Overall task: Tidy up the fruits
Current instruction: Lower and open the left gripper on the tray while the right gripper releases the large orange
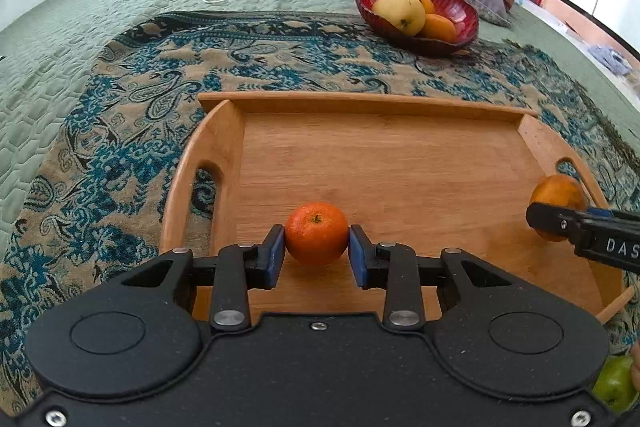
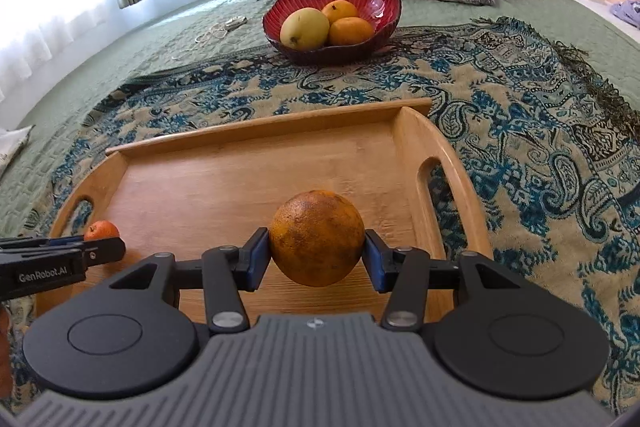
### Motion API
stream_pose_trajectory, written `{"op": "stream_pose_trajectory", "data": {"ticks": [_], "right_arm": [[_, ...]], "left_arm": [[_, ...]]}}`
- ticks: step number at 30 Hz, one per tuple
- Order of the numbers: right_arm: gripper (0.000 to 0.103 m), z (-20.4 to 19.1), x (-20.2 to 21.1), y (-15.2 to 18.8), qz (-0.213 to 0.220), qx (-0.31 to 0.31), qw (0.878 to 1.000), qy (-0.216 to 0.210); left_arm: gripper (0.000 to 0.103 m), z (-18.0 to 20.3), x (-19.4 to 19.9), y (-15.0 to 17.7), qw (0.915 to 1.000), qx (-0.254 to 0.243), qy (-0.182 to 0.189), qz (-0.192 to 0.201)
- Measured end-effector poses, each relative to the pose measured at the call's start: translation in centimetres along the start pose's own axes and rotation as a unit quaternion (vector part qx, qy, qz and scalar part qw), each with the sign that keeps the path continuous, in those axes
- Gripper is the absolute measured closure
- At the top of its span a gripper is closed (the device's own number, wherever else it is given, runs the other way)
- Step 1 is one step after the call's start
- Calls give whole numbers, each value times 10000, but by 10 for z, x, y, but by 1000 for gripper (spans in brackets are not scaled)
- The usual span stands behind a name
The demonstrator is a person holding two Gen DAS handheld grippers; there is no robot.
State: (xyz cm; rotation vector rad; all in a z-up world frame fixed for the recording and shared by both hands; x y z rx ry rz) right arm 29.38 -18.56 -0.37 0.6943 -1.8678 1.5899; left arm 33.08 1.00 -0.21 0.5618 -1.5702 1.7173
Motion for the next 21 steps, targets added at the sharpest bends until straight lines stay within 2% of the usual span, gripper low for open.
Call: {"op": "stream_pose_trajectory", "data": {"ticks": [21], "right_arm": [[49,-12,-5,7,2,134,9998,-123]], "left_arm": [[70,2,-7,4,9998,-174,-87,-29]]}}
Point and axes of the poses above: each gripper's, at about its wrist camera, not at the fingertips, and x roughly against the way its jaws point, z to its right, y to its underside, the point moved 7 cm from there along -x, roughly the way its jaws point, and after that the axes turned 7 degrees about y, right-handed, at the moved point
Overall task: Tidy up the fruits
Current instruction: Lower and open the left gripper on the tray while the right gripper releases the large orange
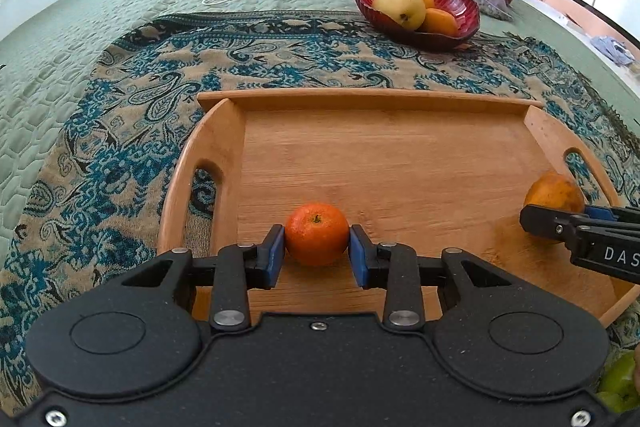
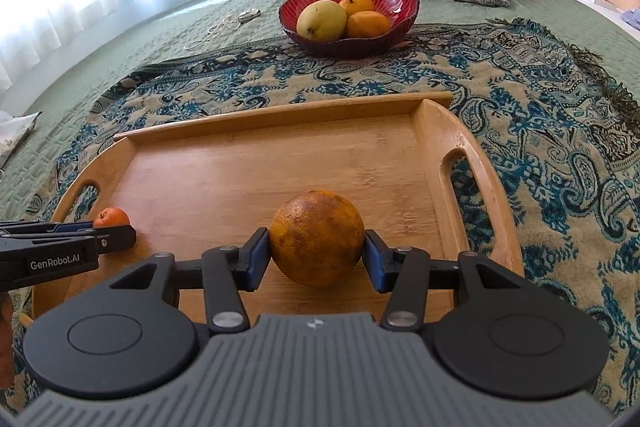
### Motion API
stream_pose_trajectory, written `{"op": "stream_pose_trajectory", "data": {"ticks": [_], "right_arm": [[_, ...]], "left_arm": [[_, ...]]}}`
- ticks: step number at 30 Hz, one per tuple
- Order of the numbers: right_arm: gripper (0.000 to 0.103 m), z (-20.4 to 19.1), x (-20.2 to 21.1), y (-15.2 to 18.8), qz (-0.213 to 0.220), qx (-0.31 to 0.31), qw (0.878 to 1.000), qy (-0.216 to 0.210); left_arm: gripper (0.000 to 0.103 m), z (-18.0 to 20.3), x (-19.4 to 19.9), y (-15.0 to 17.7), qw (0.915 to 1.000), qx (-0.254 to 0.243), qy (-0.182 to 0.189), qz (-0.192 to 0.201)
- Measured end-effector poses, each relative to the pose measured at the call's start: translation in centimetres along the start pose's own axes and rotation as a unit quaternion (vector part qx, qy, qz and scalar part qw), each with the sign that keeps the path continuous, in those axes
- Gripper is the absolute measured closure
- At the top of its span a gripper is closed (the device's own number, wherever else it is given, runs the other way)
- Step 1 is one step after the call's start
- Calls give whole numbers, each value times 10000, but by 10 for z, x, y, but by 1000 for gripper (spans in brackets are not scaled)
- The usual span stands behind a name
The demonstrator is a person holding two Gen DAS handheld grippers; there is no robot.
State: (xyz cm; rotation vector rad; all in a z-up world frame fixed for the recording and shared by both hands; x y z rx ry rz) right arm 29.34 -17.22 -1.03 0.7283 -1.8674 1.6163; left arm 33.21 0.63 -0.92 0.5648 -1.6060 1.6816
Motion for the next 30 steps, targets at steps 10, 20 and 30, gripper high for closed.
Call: {"op": "stream_pose_trajectory", "data": {"ticks": [10,20,30], "right_arm": [[47,1,0,0,9,-12,10000,-26],[32,-2,7,-2,152,42,9997,-180],[17,-4,36,-11,438,240,9984,-266]], "left_arm": [[70,2,-2,1,10000,-70,-41,-6],[50,2,7,0,9998,-139,-104,57],[21,5,38,4,9992,-177,-64,340]]}}
Point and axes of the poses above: each gripper's, at about its wrist camera, not at the fingertips, and x roughly against the way its jaws point, z to its right, y to its underside, the point moved 7 cm from there along -x, roughly the way its jaws point, and after that the axes turned 7 degrees about y, right-handed, at the moved point
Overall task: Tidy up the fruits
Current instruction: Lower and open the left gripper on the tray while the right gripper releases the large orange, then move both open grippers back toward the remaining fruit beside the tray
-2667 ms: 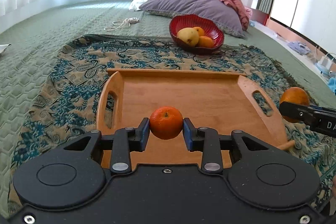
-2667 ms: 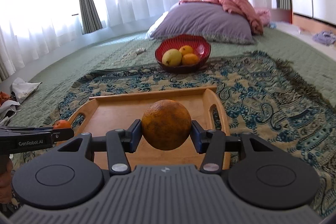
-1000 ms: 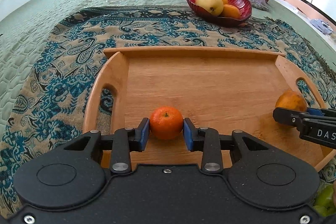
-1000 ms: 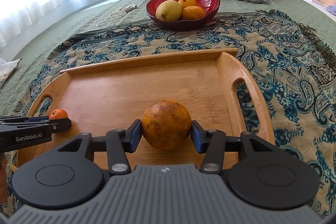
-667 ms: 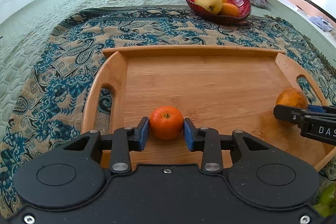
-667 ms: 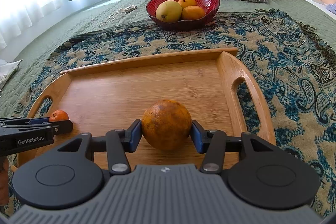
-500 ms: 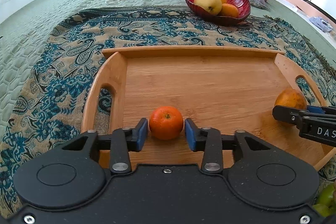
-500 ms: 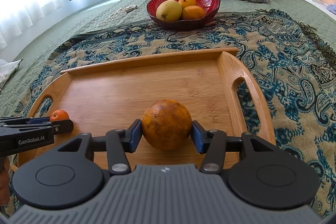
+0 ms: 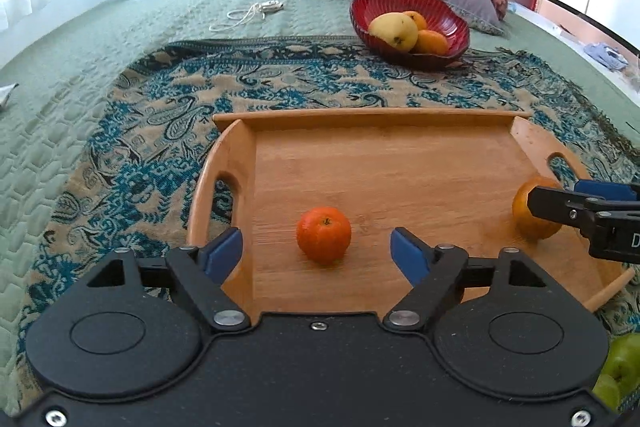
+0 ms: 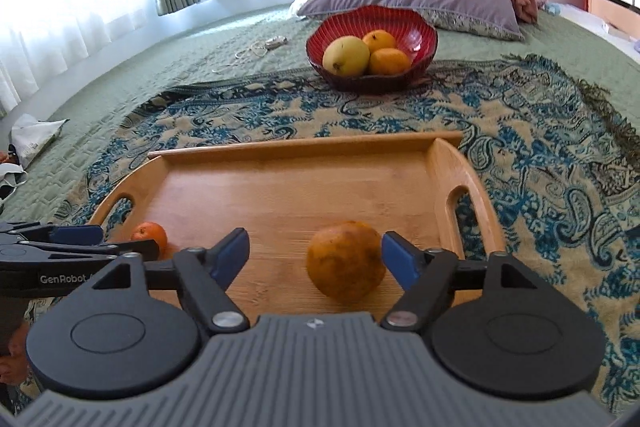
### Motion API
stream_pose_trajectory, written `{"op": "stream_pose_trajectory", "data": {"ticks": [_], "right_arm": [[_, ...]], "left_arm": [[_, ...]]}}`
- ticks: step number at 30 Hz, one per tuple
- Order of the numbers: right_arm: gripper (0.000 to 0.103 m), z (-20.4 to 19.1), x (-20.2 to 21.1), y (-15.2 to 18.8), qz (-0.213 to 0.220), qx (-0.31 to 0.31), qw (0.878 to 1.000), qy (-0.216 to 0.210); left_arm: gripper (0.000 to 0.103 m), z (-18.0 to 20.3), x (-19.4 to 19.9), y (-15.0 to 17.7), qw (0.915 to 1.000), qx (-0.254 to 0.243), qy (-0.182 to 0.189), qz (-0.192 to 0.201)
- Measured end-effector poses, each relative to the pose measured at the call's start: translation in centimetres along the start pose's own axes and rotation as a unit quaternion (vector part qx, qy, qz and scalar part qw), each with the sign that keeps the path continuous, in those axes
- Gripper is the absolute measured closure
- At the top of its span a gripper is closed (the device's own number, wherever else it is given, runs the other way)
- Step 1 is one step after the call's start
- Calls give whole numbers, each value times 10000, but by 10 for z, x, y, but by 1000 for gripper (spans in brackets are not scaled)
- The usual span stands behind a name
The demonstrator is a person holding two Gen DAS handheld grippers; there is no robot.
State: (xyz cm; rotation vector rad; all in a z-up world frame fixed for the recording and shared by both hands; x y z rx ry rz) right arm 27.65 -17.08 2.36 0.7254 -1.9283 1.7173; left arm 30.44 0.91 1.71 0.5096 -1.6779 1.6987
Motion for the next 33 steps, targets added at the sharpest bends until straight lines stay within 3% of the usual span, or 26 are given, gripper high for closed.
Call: {"op": "stream_pose_trajectory", "data": {"ticks": [13,19,33], "right_arm": [[7,0,42,18,451,355,9983,16],[2,-5,61,38,680,525,9963,-73],[0,6,85,74,821,573,9950,-39]], "left_arm": [[6,8,43,20,9992,8,258,314],[6,10,54,37,9988,2,325,366],[6,14,67,70,9986,-84,364,363]]}}
Point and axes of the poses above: each gripper's, at about its wrist camera, not at the fingertips, and x roughly against the way its jaws point, z to its right, y to its underside, the point moved 7 cm from there along -x, roughly the way its jaws point, and after that the axes turned 7 degrees about y, right-handed, at the moved point
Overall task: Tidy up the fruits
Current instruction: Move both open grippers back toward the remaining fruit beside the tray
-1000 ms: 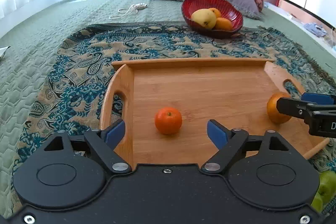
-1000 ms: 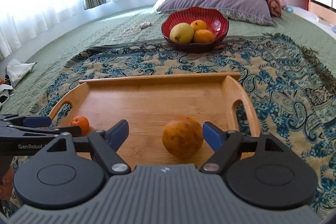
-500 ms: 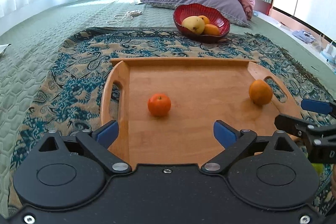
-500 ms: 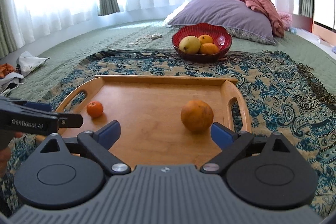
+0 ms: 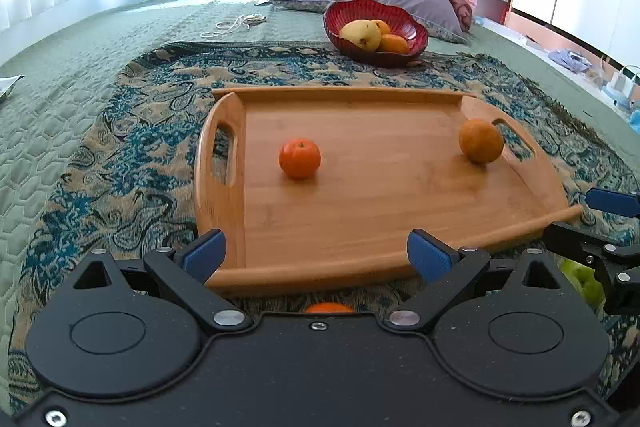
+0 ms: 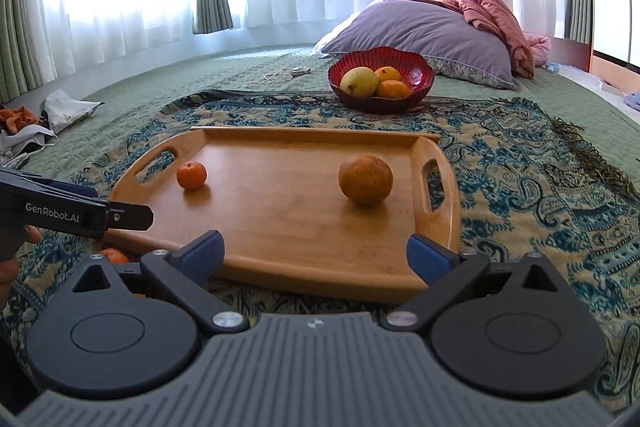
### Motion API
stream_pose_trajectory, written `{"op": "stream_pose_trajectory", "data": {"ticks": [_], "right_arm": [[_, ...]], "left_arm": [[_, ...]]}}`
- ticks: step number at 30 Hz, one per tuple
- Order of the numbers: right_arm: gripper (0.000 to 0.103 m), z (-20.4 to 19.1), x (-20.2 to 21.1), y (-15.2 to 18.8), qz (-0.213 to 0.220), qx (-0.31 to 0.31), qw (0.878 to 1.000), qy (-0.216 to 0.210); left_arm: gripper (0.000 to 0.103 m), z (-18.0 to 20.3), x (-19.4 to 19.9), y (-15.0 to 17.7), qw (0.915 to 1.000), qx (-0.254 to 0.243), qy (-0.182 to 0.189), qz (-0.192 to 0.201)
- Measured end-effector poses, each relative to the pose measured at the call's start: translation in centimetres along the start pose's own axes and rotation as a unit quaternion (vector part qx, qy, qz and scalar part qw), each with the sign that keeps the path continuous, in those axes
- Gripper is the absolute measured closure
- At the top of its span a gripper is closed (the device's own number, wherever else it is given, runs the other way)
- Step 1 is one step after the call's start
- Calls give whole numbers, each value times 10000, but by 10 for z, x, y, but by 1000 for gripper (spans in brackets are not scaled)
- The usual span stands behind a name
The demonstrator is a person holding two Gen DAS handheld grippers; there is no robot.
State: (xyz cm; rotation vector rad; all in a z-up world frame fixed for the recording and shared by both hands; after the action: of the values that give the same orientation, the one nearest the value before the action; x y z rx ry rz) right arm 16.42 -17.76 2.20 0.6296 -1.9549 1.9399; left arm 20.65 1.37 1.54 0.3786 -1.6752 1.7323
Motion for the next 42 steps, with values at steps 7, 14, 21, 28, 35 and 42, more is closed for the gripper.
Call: {"op": "stream_pose_trajectory", "data": {"ticks": [7,14,21,28,35,42], "right_arm": [[0,1,11,14,41,103,9999,60],[0,0,25,20,112,271,9995,71],[0,-2,33,29,158,431,9989,122],[0,-6,41,39,195,619,9978,163],[0,-12,43,48,172,784,9967,154],[0,-17,40,53,208,857,9959,218]], "left_arm": [[5,2,5,14,10000,-23,-3,-13],[0,6,17,23,9995,-265,-45,139],[0,9,22,34,9994,-309,-64,159],[0,9,23,44,9993,-331,-99,157],[0,8,24,51,9997,-185,-33,186],[1,8,29,56,9995,-147,-69,265]]}}
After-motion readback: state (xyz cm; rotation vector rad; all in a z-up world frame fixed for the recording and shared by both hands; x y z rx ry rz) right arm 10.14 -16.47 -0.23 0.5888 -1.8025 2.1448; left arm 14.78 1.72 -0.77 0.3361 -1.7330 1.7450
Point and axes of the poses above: each gripper's, at about its wrist camera, not at the fingertips, and x roughly against the way its jaws point, z to its right, y to its underside, the point moved 7 cm from there along -x, roughly the way its jaws point, and after that the axes turned 7 degrees about y, right-handed, at the moved point
